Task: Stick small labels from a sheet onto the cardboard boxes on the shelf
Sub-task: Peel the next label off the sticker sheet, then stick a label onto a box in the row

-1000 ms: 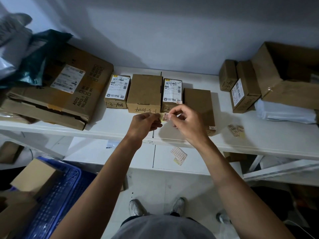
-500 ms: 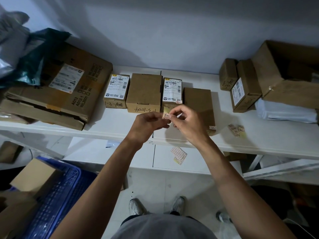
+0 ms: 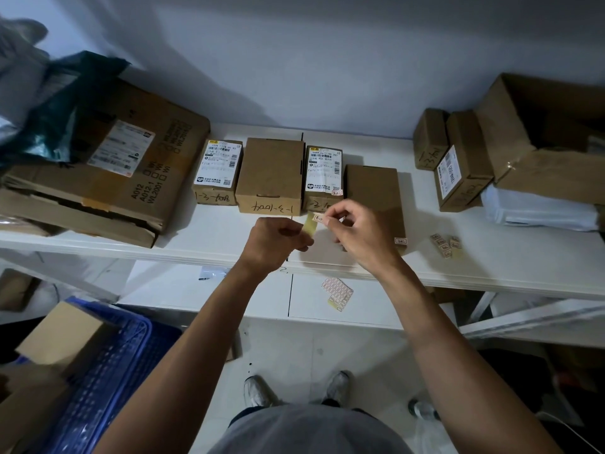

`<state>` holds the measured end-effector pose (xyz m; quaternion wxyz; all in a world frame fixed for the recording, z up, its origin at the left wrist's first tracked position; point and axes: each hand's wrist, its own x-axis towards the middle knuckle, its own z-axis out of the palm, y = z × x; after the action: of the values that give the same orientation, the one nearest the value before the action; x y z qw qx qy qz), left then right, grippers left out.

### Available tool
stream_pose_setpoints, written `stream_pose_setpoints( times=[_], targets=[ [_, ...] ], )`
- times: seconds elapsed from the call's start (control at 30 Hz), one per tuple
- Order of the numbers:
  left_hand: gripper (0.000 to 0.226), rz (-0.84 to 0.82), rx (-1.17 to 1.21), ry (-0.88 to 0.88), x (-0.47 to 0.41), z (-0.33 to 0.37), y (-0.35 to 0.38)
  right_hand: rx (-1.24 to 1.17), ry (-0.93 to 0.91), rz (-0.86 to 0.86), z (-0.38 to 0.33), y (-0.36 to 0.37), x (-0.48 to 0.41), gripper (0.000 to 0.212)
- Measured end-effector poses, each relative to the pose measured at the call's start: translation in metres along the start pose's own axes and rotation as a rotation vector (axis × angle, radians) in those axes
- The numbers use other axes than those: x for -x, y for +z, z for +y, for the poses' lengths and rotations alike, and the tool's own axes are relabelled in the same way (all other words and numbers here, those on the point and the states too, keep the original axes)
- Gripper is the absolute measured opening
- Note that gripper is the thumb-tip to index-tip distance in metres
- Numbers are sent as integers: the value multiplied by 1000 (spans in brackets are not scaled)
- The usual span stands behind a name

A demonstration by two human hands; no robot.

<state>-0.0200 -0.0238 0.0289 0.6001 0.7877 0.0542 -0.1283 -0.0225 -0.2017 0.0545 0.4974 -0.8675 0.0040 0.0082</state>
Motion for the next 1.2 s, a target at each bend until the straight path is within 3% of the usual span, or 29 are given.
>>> stream_pose_setpoints(
  times=[0.2, 0.37, 0.67, 0.8, 0.97, 1.2],
  targets=[
    [7, 0, 16, -99, -7, -17, 14, -187, 58, -43, -4, -7, -2, 6],
    [7, 104, -180, -118, -19, -30, 30, -227, 96, -64, -3, -6, -5, 7],
    [18, 147, -411, -48, -26, -37, 31, -232, 123, -145, -7, -5, -12, 8],
    [20, 169, -281, 20, -23, -33, 22, -235, 133, -166, -6, -6, -14, 9],
    [8, 178, 75, 25, -16, -5, 15, -249, 151, -163, -4, -7, -18, 12],
    [13, 117, 268, 64, -8, 21, 11, -249, 147, -143, -2, -8, -19, 12]
  ],
)
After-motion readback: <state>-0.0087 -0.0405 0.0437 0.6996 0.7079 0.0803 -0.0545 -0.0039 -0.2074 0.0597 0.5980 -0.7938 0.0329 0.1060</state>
